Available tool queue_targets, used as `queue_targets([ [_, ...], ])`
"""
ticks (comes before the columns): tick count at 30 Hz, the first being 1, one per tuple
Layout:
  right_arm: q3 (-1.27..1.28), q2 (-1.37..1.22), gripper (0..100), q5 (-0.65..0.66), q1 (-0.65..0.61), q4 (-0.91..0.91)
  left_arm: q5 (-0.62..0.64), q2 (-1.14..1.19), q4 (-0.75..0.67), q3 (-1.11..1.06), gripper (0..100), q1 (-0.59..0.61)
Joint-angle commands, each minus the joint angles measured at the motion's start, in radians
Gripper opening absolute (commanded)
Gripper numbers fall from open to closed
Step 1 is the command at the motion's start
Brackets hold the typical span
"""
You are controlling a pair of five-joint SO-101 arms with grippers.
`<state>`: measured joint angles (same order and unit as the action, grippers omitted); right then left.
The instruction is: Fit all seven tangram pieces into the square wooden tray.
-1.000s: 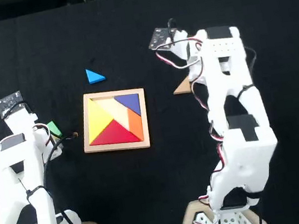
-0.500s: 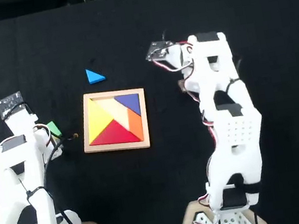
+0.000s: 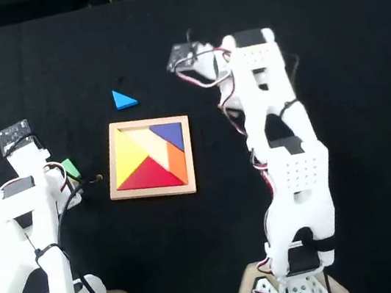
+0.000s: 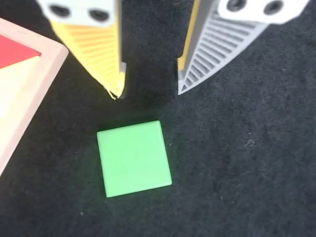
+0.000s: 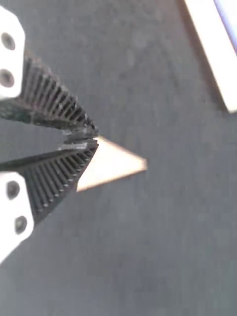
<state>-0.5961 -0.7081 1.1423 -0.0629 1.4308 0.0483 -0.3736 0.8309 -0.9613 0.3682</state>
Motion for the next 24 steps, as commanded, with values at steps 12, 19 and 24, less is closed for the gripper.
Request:
queue_targets([
  [12,-0.094,-0.018,37.8,0.439,0.032,0.207,0.000,-0.018,-0.018,0.010,18,-0.012],
  [19,-0.180,-0.110,37.8,0.482,0.025,0.186,0.000,-0.018,-0.020,0.012,18,-0.010],
  [24,-0.314,-0.245,37.8,0.479,0.014,0.209,0.000,-0.018,-0.020,0.012,18,-0.010],
])
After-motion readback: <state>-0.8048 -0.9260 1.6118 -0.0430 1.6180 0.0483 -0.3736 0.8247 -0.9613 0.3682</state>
